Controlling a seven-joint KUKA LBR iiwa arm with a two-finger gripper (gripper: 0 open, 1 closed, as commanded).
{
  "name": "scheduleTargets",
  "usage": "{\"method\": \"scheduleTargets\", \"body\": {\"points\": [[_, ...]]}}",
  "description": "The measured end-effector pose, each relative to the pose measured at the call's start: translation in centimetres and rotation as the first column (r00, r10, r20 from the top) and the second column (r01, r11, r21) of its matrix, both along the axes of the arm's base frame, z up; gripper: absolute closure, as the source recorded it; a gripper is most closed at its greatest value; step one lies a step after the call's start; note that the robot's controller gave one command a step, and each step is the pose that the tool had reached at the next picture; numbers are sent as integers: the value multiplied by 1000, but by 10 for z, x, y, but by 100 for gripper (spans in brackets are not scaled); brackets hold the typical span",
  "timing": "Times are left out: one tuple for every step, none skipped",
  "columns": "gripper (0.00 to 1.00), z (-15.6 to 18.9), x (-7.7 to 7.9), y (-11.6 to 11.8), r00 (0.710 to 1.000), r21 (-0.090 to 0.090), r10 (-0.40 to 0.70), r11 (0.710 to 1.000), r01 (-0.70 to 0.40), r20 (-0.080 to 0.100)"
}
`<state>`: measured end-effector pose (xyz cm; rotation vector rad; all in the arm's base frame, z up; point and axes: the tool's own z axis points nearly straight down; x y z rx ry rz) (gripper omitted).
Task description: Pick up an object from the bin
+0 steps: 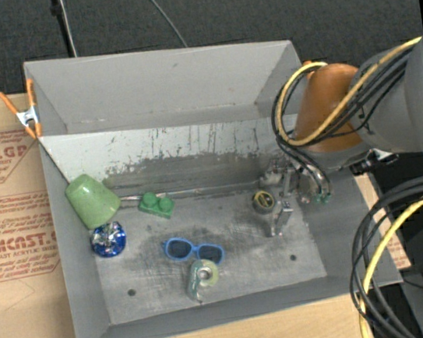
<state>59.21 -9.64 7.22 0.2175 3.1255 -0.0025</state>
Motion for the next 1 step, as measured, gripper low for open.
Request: {"method": "scheduleTargets", "body": {"points": [[0, 29, 2, 7, 994, 3, -107, 994, 107, -3]]}}
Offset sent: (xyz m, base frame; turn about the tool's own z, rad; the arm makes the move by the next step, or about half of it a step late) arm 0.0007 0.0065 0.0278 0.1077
